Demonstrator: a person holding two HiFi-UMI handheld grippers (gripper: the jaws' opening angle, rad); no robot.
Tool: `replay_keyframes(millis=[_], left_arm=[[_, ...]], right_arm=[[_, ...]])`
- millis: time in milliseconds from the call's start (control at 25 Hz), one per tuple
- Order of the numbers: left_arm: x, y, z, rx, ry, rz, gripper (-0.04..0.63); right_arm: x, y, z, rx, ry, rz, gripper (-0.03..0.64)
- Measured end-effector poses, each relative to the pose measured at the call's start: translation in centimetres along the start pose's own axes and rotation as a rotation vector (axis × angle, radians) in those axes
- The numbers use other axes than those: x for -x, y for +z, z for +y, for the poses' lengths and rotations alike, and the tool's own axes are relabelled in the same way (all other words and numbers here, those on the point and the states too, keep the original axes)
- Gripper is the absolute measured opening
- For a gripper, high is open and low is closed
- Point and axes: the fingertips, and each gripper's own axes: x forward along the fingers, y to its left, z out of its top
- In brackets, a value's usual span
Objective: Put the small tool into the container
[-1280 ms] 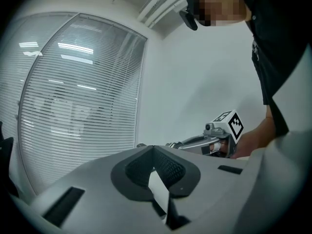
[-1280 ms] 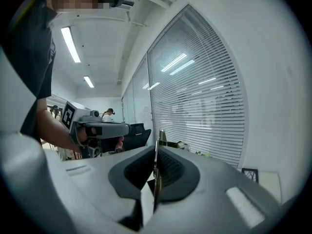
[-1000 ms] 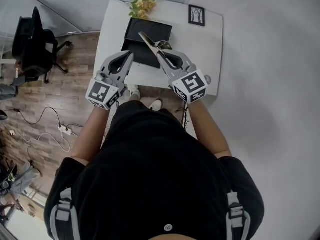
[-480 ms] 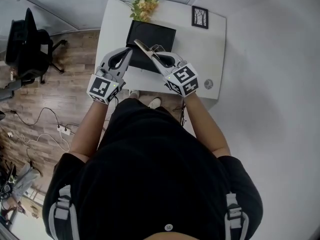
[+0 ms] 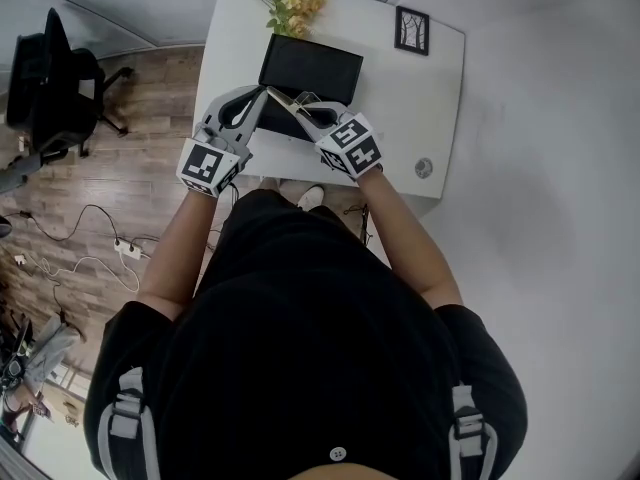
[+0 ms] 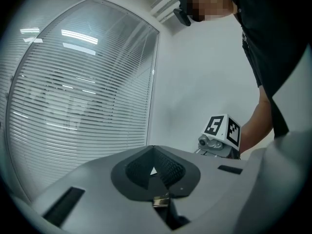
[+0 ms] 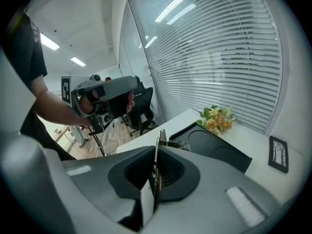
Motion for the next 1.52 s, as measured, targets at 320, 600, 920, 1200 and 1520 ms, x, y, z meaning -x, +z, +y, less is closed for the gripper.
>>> replay_keyframes(millis=[320, 600, 920, 1200, 1520], left_arm=[[-0.3, -1.0, 0.9, 0.016, -0.001, 0.0, 0.006], [-0.4, -1.9, 1.1, 0.018, -0.001, 0.012, 0.006], [-0.5, -2.8, 1.4, 0.017, 0.002, 0.028, 0.008], [0.0, -3.6, 1.9, 0.018, -0.002, 0.049, 0.008], [0.0, -3.4, 1.9, 0.026, -0.017, 0.043, 0.006]], right_arm=[[-2.5, -2.0, -1.0, 0.0, 0.011, 0.09, 0.023], [-4.3, -3.7, -1.1, -0.003, 0.03, 0.157, 0.023], [-6.5, -6.5, -1.2, 0.023, 0.039, 0.249, 0.023], [-8.3, -8.2, -0.9, 0.015, 0.044, 0.303, 0.023], [-9.7, -9.7, -1.5, 0.003, 0.043, 0.358, 0.025]])
